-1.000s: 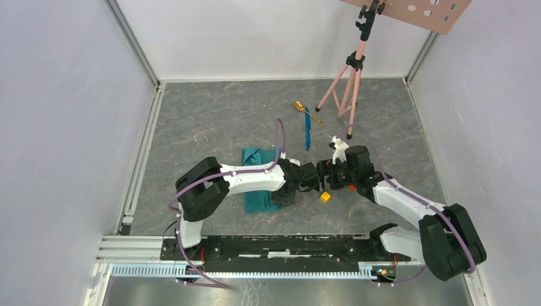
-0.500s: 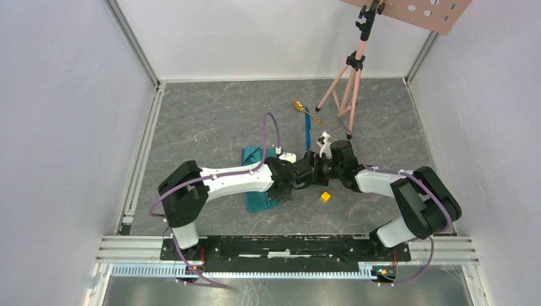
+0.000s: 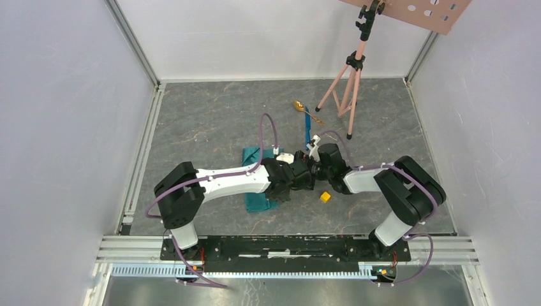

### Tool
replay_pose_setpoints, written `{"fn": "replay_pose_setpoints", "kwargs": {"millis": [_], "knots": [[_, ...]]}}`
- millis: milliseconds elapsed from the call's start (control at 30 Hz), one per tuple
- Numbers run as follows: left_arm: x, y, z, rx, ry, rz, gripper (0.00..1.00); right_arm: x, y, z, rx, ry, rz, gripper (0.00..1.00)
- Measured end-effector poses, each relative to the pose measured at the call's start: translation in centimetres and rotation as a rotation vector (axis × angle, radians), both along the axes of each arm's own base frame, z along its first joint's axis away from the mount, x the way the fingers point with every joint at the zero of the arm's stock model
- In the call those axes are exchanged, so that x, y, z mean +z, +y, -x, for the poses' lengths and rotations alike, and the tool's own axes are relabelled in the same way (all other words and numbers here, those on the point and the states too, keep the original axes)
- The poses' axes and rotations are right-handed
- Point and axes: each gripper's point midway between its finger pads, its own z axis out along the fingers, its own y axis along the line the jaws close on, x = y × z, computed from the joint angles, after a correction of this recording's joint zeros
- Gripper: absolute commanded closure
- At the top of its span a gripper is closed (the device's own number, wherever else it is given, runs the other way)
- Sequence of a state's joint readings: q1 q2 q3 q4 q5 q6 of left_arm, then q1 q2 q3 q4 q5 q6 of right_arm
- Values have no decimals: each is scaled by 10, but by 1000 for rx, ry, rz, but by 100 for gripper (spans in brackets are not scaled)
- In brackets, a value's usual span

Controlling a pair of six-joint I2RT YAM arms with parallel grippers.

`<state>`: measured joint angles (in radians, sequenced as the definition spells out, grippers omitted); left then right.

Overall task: Fold the napkin into a case and place the utensils inside
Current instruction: Pick up the 2/3-rectangle-folded napkin at the center of the board.

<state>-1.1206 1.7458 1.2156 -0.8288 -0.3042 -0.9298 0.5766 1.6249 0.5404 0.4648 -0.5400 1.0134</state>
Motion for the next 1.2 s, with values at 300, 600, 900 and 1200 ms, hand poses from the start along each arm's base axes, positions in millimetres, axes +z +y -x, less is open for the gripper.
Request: {"fn": "replay_pose_setpoints", "kwargs": {"millis": [300,600,900,1200], "knots": [[2,8,-1,10,2,-16,98,-2,16,-2,-24,19,-51,12],[2,3,-2,10,0,4,98,-7,24,-6,-42,24,-90,25],[0,-1,-1,4,7,23,98,-13,17,-20,-86,4,-77,38],[-1,-3,0,3,7,33,98,-18,17,-42,-108,-17,-77,48]]}}
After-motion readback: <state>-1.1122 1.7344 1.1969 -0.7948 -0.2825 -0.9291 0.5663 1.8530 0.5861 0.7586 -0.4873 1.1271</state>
